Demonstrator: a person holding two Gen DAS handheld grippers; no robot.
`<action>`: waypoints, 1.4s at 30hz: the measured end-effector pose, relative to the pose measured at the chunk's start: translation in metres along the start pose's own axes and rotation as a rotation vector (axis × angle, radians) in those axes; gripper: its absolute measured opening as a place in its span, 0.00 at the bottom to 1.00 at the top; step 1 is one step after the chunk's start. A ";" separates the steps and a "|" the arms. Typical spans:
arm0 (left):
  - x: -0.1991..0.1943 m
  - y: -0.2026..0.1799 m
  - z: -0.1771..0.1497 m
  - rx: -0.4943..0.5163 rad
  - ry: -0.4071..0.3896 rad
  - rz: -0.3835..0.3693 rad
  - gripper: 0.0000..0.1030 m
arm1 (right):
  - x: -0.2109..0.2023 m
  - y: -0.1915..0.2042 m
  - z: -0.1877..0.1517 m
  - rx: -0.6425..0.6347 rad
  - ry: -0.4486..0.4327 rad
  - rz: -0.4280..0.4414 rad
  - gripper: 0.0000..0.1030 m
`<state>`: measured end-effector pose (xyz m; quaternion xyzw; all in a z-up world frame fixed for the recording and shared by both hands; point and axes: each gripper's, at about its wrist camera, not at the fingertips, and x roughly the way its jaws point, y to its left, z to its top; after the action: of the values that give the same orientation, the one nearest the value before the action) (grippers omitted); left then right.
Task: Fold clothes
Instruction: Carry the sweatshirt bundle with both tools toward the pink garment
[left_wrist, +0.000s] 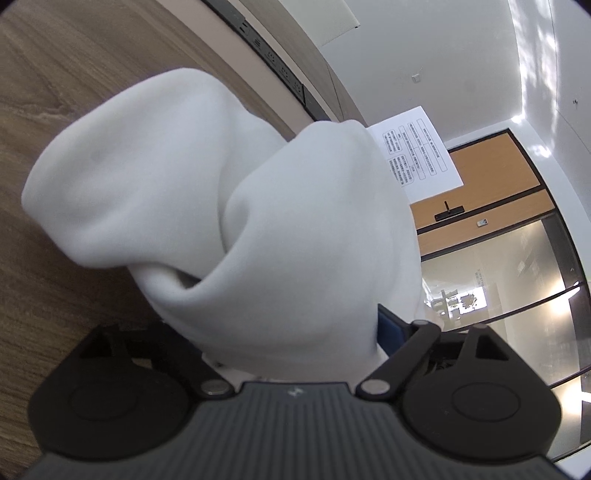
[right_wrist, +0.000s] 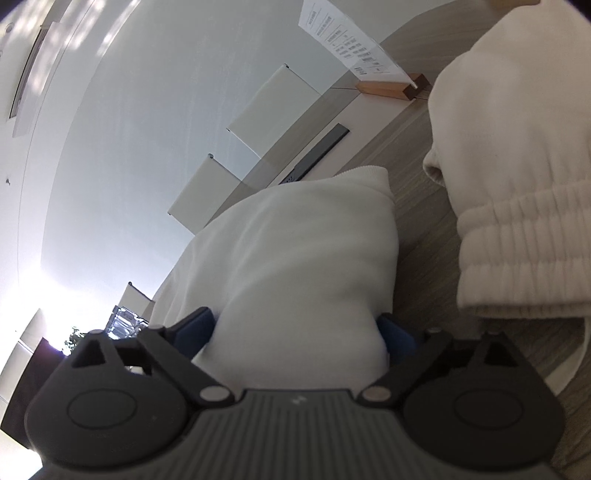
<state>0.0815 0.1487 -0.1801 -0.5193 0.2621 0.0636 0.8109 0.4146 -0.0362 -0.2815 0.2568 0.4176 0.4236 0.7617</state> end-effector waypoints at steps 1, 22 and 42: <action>0.001 0.002 -0.001 -0.007 -0.009 -0.007 0.90 | 0.003 -0.004 0.001 0.013 0.005 0.014 1.00; -0.130 -0.011 0.028 0.079 -0.262 0.078 0.76 | 0.055 0.124 -0.039 0.032 0.067 0.304 0.77; -0.429 0.078 0.152 0.049 -0.587 0.261 0.76 | 0.251 0.445 -0.168 -0.061 0.281 0.536 0.77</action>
<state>-0.2599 0.3893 0.0166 -0.4212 0.0829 0.3077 0.8492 0.1533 0.4123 -0.1424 0.2738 0.4236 0.6531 0.5649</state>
